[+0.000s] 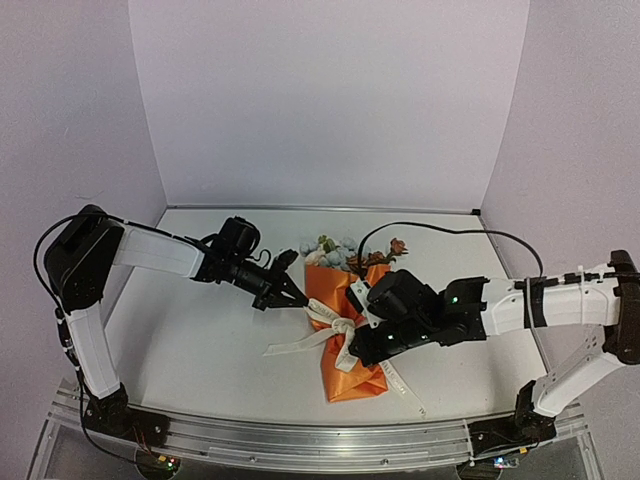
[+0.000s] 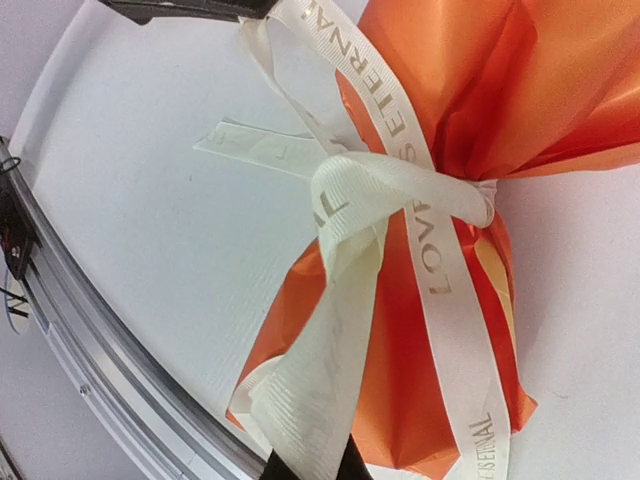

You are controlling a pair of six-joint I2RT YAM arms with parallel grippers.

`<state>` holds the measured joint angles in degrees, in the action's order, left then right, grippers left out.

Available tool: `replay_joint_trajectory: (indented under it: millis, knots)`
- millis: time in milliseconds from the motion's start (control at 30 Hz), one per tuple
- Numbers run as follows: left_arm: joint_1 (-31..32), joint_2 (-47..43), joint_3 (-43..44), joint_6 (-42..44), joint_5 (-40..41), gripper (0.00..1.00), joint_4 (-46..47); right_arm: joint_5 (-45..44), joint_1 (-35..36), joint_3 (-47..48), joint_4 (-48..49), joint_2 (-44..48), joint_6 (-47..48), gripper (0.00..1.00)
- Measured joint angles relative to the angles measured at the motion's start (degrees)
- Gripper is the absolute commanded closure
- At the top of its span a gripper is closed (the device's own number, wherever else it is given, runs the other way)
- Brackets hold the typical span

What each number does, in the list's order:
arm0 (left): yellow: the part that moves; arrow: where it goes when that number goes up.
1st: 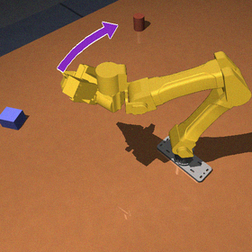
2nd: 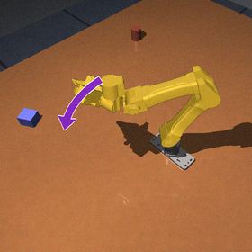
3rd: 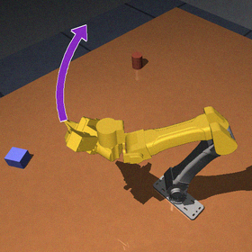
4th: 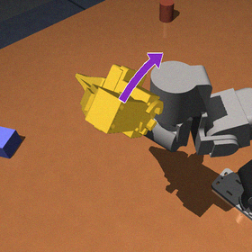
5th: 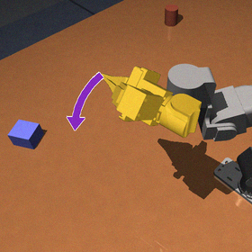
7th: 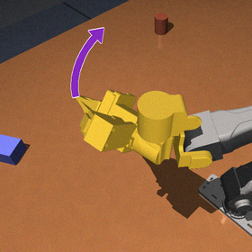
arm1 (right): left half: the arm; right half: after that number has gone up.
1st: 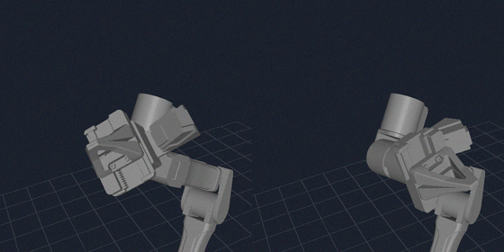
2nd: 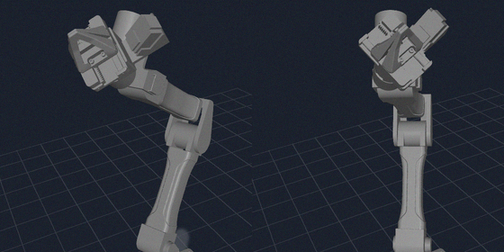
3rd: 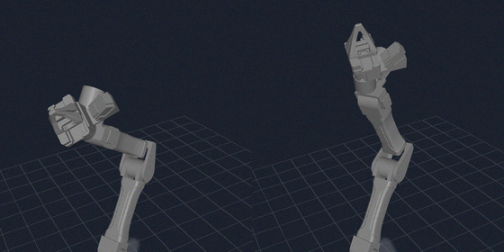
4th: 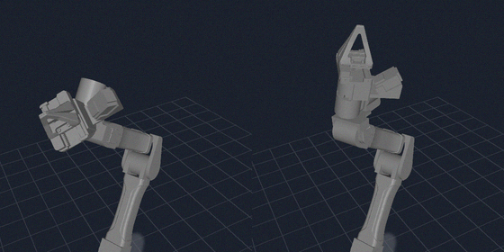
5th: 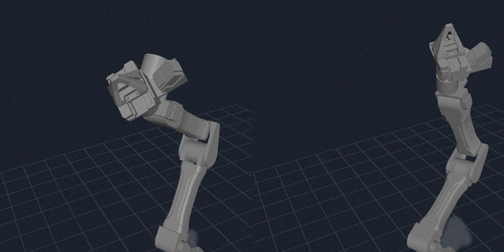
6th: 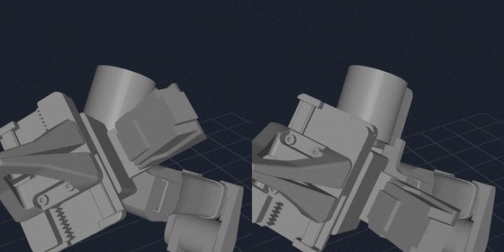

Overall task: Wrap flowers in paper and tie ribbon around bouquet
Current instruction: Tie the half-tied ribbon around the folded bouquet.

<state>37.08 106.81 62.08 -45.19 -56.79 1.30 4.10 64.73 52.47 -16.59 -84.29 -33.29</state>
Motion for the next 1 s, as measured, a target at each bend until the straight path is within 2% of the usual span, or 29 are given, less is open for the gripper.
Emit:
replay_joint_trajectory:
  millis: [200,300,433,700,1000]
  knots:
    - [0.85,-1.3,-0.71,2.42,3.23,1.0,-2.13,0.84,-0.87,4.68,-13.02,0.46,2.5,1.0]
    - [2.35,-1.81,-1.16,3.01,4.95,1.0,-2.29,1.43,-1.3,4.85,-17.68,0.46,3.3,0.94]
    - [4.76,-1.95,-1.66,3.31,6.92,1.0,-2.34,1.44,-1.46,4.85,-21.78,0.55,3.52,0.92]
    - [7.12,-1.95,-1.7,3.35,9.84,1.0,-2.31,-2.17,-1.46,4.04,-25.14,3.0,2.06,0.75]
    - [8.82,-1.95,-1.7,3.32,11.89,1.0,-2.31,-10.02,-0.08,-3.85,-23.24,11.3,-0.72,0.59]
